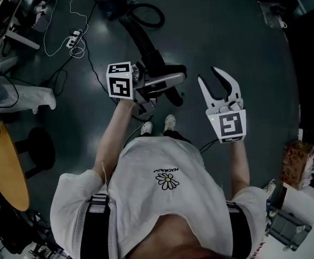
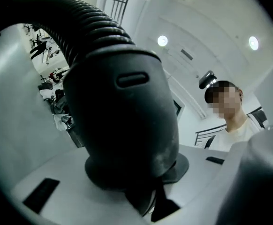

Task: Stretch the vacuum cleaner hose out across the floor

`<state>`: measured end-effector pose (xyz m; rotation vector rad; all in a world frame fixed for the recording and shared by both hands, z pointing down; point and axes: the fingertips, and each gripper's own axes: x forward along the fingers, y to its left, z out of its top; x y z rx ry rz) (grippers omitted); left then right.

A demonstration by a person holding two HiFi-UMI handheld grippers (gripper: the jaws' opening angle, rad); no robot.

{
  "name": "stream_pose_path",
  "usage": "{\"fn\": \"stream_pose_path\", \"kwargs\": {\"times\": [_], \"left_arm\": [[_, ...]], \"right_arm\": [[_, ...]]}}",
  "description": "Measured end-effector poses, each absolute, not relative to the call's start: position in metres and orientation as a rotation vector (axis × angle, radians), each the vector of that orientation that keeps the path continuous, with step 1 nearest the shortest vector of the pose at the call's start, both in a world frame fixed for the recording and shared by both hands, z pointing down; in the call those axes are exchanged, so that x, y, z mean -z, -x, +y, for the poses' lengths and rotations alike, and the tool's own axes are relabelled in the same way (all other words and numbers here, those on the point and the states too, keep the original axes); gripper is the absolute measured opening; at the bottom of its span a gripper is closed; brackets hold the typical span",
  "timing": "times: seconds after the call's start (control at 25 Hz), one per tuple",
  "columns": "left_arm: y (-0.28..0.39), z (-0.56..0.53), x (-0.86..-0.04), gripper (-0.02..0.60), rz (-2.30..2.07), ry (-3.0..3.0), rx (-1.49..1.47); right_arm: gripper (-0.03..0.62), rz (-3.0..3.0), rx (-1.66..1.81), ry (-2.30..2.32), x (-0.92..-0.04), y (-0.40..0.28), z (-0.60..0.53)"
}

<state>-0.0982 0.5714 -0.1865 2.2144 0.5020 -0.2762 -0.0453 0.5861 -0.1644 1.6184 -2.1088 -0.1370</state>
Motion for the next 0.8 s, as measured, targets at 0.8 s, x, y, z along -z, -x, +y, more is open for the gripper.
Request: {"fn": "stream_pose_path", "kwargs": {"times": [0.8], "left_arm": [[0.112, 0.61, 0.191, 0.121, 0.696, -2.316, 0.031]], "right_arm": [[0.167, -2.13, 0.975, -0.888, 0.143, 0.175, 0.332]]}}
